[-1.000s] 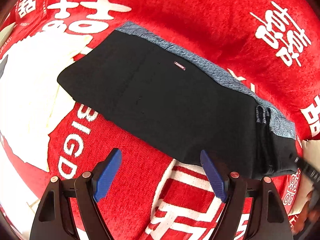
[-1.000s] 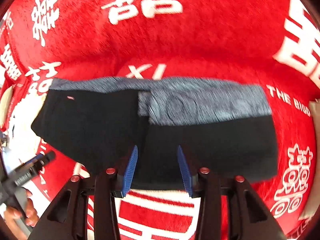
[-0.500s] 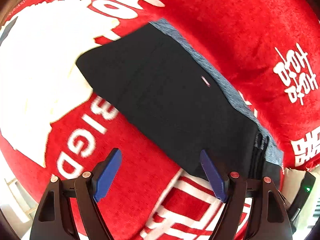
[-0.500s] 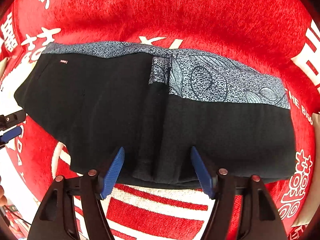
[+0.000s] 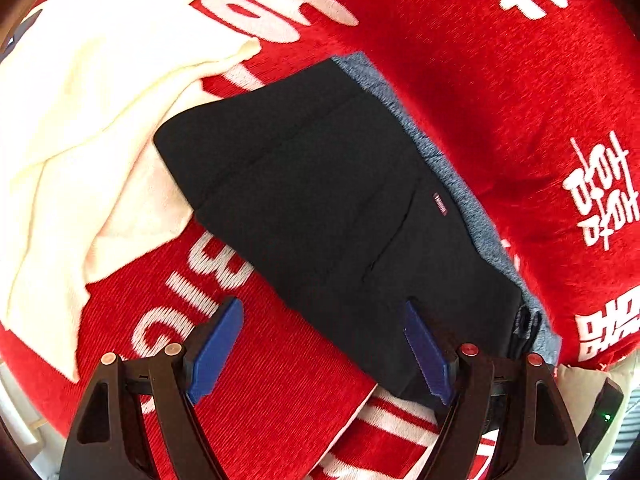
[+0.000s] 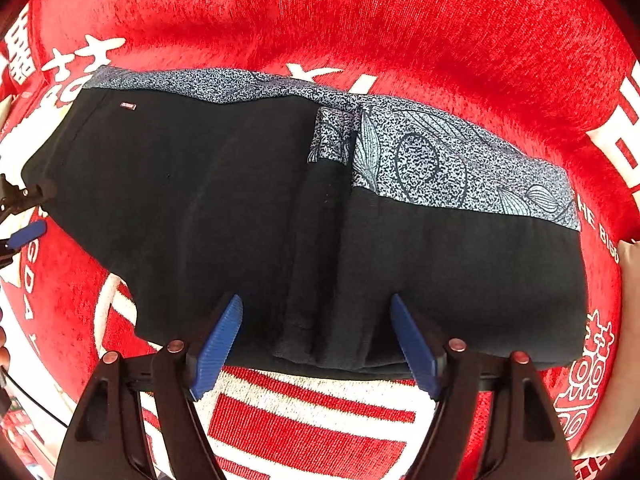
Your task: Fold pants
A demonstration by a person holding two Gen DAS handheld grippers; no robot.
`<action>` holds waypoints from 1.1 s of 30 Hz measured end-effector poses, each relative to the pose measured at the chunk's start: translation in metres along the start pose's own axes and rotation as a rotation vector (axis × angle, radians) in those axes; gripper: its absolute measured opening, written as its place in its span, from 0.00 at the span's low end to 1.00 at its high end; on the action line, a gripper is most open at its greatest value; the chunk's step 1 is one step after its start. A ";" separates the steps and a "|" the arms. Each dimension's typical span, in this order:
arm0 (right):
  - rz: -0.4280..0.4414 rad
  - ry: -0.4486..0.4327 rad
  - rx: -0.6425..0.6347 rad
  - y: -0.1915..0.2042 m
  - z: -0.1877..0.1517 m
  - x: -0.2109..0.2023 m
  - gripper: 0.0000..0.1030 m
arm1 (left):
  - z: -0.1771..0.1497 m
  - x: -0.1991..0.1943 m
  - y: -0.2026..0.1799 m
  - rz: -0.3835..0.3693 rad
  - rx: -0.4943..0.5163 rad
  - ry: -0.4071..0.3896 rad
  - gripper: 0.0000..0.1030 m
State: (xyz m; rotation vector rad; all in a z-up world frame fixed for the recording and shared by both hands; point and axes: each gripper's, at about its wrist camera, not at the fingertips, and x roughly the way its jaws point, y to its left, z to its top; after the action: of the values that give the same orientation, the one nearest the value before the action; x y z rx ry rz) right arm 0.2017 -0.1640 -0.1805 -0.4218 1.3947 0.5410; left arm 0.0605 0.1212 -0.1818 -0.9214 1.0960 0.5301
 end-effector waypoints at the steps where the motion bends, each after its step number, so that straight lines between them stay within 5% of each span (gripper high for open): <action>1: -0.002 0.001 0.000 0.001 0.000 0.000 0.77 | 0.001 0.000 0.002 -0.017 -0.006 -0.006 0.83; 3: -0.007 0.002 -0.002 0.001 0.001 0.001 0.77 | 0.003 0.000 0.008 -0.086 -0.035 -0.023 0.90; 17: -0.013 -0.003 0.002 0.002 0.001 0.001 0.77 | 0.019 -0.001 0.026 -0.455 -0.194 -0.141 0.92; 22: -0.013 -0.010 0.002 0.002 0.000 0.000 0.77 | 0.024 0.019 0.020 -0.393 -0.173 -0.125 0.98; 26: -0.004 -0.016 0.003 0.001 -0.001 -0.001 0.77 | 0.029 0.022 0.000 -0.272 -0.152 -0.114 0.98; 27: 0.003 -0.014 0.005 0.000 -0.001 -0.002 0.77 | 0.029 0.021 -0.004 -0.237 -0.150 -0.113 0.90; 29: 0.013 -0.011 0.009 -0.003 0.001 -0.006 0.77 | 0.029 0.018 -0.010 -0.128 -0.121 -0.117 0.55; 30: 0.012 -0.010 0.010 -0.003 0.003 -0.009 0.77 | 0.030 0.017 -0.010 -0.077 -0.103 -0.111 0.29; 33: 0.001 -0.034 0.019 -0.006 0.012 -0.030 0.77 | 0.026 0.009 -0.017 -0.023 -0.023 -0.119 0.24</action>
State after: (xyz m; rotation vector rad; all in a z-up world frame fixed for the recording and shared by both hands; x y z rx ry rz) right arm 0.2125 -0.1650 -0.1496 -0.3948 1.3667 0.5337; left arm 0.0904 0.1338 -0.1792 -0.9101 0.9728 0.5717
